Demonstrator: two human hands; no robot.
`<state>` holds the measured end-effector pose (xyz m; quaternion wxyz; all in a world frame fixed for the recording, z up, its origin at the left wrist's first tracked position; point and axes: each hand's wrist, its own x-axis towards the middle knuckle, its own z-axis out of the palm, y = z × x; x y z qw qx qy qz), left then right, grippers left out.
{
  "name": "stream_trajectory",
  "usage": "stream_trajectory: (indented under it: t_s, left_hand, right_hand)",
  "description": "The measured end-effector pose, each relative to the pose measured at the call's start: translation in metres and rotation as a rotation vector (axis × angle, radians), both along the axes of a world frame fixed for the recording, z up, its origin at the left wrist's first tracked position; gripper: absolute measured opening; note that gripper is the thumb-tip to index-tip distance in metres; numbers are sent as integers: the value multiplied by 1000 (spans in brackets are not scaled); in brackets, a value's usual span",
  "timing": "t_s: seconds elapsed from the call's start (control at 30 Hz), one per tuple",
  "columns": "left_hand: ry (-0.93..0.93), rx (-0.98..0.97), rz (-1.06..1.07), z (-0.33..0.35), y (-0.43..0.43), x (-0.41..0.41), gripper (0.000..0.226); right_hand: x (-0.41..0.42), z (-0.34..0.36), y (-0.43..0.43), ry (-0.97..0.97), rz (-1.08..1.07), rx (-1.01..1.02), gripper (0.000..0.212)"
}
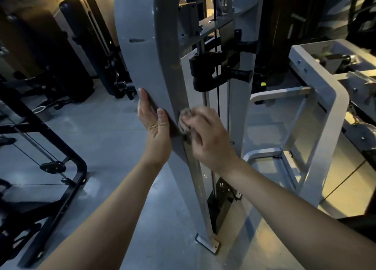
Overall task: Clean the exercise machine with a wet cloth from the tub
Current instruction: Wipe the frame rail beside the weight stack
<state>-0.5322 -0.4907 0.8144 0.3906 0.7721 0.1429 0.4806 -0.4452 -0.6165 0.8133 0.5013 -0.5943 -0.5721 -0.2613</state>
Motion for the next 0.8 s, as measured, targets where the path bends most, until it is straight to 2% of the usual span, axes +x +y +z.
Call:
stream_trajectory:
  t_s: [0.1,0.17,0.27,0.37,0.5,0.57,0.7,0.77,0.8]
  left_hand:
    - [-9,3,-13,-1,3,2,54]
    - [-15,9,-26,-2,5,1,54]
    - [13,1,-8,-2,5,-1,55]
    - [2,10,13,-2,2,0,55]
    - [-22,40,-10,-6,9,2,55]
    - [-27,27,-43,-6,10,1,54]
    - [-1,-39,-10,-16,19,5,62]
    - [46,-171,6,-17,22,6,70]
    - [53,-173,-2,-17,21,6,69]
  right_hand:
    - [-3,26,13,75,-57,116,19]
    - [-10,4,13,67,-61,118,18]
    - [-12,-50,1,32,-10,-33,26]
    - [-7,-48,-6,52,12,-111,26]
    - [-5,7,10,111,-35,89,27]
    - [-8,0,15,97,-59,126,28]
    - [-21,-86,2,213,-40,-78,41]
    - [-22,-99,-4,275,-20,-144,43]
    - [-21,-90,-4,292,-5,-144,42]
